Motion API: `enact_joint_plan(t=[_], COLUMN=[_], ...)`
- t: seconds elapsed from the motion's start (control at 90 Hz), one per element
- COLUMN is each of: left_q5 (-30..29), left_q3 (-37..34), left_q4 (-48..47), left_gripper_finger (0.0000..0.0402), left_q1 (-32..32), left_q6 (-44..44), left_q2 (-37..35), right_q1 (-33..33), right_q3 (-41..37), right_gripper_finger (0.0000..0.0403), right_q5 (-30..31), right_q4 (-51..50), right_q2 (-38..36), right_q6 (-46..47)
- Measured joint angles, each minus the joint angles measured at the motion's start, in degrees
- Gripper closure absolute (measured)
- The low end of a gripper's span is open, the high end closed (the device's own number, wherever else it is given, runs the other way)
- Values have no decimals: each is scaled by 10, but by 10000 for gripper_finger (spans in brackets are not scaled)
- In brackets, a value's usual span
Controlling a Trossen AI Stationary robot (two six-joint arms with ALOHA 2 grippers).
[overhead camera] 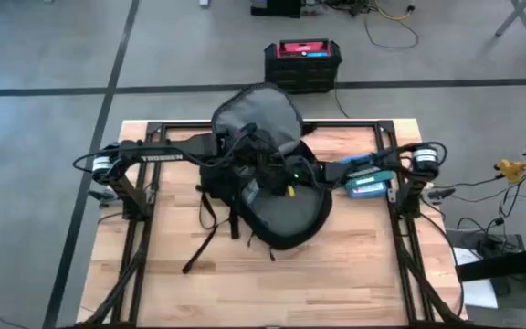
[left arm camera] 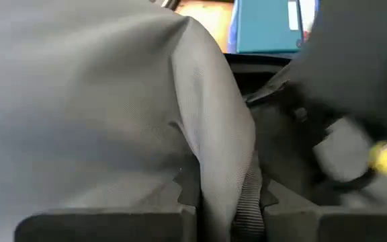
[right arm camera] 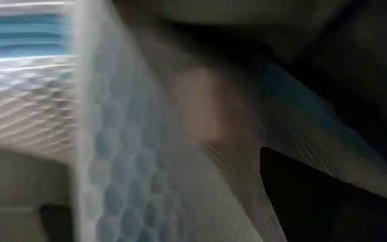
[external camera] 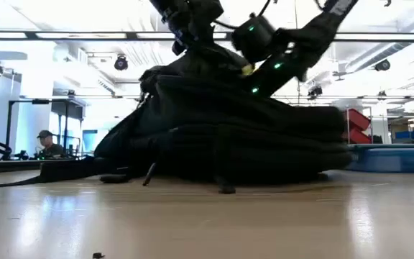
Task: Unpack backpack
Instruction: Put the white mesh zipper pouch into the black backpack, then put the blue tablet device into the black backpack
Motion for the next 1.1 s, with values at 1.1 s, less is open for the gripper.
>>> enact_joint_plan(t=[1.1], left_q5=[33], left_q3=[-372], left_q4=[250], left_gripper_finger=[362], left_q1=[44], left_q6=[37], left_q2=[-53], right_q1=[79], right_q3=[-74], right_gripper_finger=[107], right_q5=[-31], right_q4=[-728], right_q2=[-373], right_q6=[482])
